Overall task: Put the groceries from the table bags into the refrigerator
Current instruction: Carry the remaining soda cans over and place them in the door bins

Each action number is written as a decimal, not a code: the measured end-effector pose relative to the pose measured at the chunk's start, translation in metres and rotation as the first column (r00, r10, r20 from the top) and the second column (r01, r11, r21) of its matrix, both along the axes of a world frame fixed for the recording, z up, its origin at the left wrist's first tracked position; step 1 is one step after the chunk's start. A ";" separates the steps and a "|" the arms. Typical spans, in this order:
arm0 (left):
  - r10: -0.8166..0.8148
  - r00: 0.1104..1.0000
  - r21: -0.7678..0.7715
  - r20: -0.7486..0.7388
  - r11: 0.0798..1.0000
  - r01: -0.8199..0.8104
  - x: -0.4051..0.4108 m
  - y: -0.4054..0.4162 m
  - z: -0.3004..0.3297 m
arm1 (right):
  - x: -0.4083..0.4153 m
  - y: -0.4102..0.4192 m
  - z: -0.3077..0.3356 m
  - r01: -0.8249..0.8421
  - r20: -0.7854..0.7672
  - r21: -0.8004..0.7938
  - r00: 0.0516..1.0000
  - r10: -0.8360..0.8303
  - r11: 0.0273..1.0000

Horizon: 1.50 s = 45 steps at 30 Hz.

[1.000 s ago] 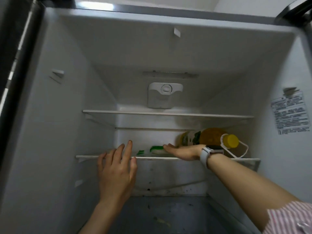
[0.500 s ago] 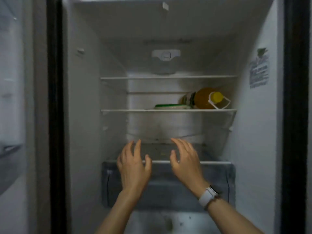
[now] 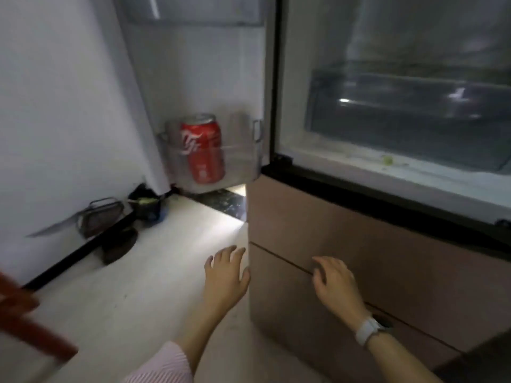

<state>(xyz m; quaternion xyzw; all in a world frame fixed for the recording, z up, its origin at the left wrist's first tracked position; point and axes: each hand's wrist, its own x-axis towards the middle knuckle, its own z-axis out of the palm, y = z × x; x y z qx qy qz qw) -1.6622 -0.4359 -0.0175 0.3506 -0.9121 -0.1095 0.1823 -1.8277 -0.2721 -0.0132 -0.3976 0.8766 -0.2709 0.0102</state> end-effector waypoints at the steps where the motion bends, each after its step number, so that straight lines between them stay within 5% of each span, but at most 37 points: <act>1: 0.055 0.998 0.039 0.030 0.998 -0.056 0.028 -0.004 -0.005 | 0.018 -0.009 -0.004 -0.045 0.012 0.022 0.999 0.045 0.999; 9: 0.465 0.883 0.120 0.058 0.875 -0.469 0.268 -0.037 -0.044 | 0.214 -0.132 -0.036 -0.472 0.096 0.096 0.881 0.464 0.876; 15: 0.737 0.676 0.141 0.022 0.667 -0.732 0.486 -0.068 -0.032 | 0.436 -0.248 -0.036 -0.769 0.075 0.099 0.638 0.766 0.631; 21: 0.887 0.462 0.165 0.017 0.453 -0.876 0.656 -0.095 -0.026 | 0.615 -0.313 -0.018 -0.921 0.133 0.019 0.389 0.912 0.390; 25: 0.925 0.380 0.169 -0.012 0.377 -0.911 0.721 -0.136 -0.024 | 0.683 -0.368 -0.014 -0.950 0.161 0.039 0.310 0.937 0.308; 34: 0.914 0.400 0.032 -0.073 0.403 -0.915 0.816 -0.319 -0.039 | 0.784 -0.564 -0.038 -0.950 0.125 0.140 0.295 0.947 0.278; 45: 0.873 0.481 -0.077 0.084 0.487 -0.870 0.924 -0.573 -0.016 | 0.898 -0.826 -0.021 -0.950 0.009 0.116 0.294 0.956 0.291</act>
